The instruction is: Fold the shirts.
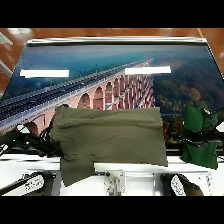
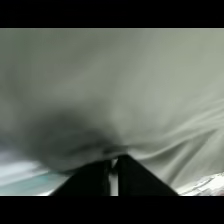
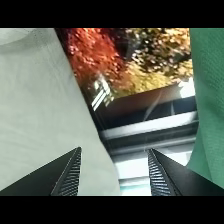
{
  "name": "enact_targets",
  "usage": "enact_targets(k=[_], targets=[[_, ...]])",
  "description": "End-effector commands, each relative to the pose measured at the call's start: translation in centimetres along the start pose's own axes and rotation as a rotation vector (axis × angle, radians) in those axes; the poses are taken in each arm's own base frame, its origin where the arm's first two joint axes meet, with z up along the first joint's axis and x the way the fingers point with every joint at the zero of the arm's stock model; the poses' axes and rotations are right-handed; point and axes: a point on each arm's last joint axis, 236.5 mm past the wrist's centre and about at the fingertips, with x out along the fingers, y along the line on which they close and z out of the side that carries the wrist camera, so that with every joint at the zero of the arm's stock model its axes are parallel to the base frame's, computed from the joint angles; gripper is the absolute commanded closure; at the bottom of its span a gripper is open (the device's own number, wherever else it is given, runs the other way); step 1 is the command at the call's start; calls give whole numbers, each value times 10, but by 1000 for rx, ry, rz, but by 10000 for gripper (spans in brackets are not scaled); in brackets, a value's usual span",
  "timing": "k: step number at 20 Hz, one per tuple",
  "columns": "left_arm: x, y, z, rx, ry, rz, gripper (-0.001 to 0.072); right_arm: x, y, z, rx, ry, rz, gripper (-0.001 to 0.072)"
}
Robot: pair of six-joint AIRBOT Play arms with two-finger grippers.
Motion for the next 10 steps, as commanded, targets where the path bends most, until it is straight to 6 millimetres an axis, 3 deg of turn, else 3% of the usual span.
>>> enact_targets(k=[1,3,6,9,10], targets=[[8,-9,-12,73,66,17,662,-1,1,-5,3,19,4,172],[9,-11,-13,86,74,23,663,-1,-1,-14,-3,58,-7,171],[9,-10,-13,83,69,22,663,-2,-4,-45,-59,188,-11,171],[8,-12,-16,83,83,13,663,10,16,-77,-73,289,95,168],[8,-14,-18,83,88,9,663,16,23,-86,-58,312,128,74]])
